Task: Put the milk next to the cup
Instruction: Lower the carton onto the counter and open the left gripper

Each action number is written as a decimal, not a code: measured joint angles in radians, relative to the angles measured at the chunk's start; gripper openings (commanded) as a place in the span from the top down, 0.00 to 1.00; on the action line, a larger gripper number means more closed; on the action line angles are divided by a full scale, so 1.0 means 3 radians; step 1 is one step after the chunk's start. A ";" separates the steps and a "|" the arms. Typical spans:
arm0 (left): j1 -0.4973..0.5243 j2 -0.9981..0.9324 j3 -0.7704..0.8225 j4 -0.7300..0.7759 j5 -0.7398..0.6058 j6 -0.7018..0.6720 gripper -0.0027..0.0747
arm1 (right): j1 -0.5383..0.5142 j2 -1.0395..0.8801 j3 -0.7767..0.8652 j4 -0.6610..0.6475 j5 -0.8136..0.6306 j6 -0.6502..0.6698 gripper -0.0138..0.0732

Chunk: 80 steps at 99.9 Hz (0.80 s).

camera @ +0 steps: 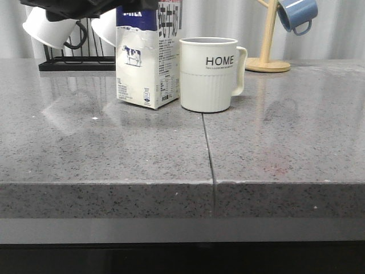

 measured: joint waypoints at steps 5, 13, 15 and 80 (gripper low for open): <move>-0.0014 -0.0096 0.0090 0.0008 0.0000 0.0008 0.22 | 0.0000 0.0000 0.0000 0.0000 0.0000 0.0000 0.92; -0.0021 -0.0271 0.0229 0.0039 0.0000 0.0014 0.31 | 0.0000 0.0000 0.0000 0.0000 0.0000 0.0000 0.92; -0.0021 -0.0323 0.0267 0.0039 0.0000 0.0014 0.35 | 0.0000 0.0000 0.0000 0.0000 0.0000 0.0000 0.92; 0.0588 -0.1799 0.1054 0.0058 0.0480 0.0350 0.99 | 0.0000 0.0000 0.0000 0.0000 0.0000 0.0000 0.92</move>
